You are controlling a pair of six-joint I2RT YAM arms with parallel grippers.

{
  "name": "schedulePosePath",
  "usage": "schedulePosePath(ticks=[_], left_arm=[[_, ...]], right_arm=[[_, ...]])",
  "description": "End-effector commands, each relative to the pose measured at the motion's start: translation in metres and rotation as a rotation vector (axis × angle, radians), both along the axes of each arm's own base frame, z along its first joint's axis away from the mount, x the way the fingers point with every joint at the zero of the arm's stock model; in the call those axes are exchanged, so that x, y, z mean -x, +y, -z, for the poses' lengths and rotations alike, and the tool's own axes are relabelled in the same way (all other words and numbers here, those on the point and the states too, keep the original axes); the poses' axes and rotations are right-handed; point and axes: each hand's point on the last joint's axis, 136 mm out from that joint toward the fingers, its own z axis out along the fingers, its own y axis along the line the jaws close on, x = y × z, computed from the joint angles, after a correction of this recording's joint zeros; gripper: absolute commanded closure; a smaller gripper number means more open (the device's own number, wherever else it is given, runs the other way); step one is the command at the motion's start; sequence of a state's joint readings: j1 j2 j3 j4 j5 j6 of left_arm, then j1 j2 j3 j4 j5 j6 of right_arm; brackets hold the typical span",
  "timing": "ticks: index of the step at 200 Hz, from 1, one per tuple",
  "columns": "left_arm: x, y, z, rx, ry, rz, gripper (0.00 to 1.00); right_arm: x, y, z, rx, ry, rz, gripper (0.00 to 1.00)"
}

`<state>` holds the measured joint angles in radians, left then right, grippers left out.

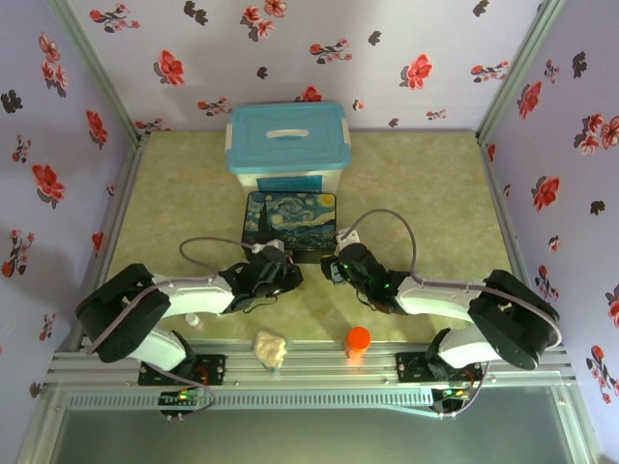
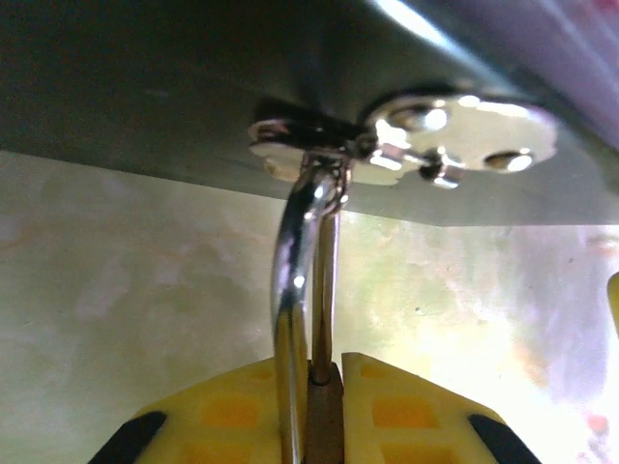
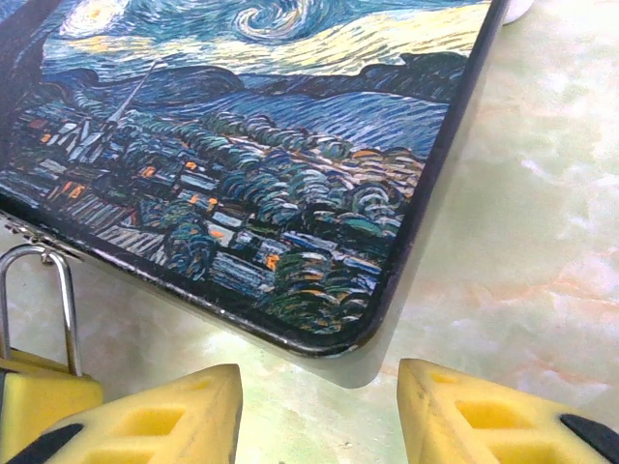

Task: Unlock the padlock with the key

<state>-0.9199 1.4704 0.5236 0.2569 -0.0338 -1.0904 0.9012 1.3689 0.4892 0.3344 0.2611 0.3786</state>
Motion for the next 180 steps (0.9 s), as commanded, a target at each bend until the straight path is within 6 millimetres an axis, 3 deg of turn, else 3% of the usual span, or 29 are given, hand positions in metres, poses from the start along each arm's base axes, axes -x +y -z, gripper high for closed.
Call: schedulePosePath(ticks=[1, 51, 152, 180], left_arm=[[0.004, 0.025, 0.013, -0.196, 0.003, 0.043, 0.83], [0.005, 0.042, 0.02, -0.367, 0.011, 0.086, 0.8], [0.006, 0.04, 0.035, -0.424, 0.028, 0.107, 0.74], [0.006, 0.045, 0.03, -0.501, 0.005, 0.115, 0.74]], right_arm=[[-0.007, 0.002, -0.005, -0.005, -0.005, 0.037, 0.55], [-0.008, 0.004, 0.001, 0.011, 0.015, 0.036, 0.55], [-0.01, 0.001, 0.005, 0.043, 0.014, 0.043, 0.55], [-0.01, 0.002, 0.006, 0.047, 0.018, 0.042, 0.55]])
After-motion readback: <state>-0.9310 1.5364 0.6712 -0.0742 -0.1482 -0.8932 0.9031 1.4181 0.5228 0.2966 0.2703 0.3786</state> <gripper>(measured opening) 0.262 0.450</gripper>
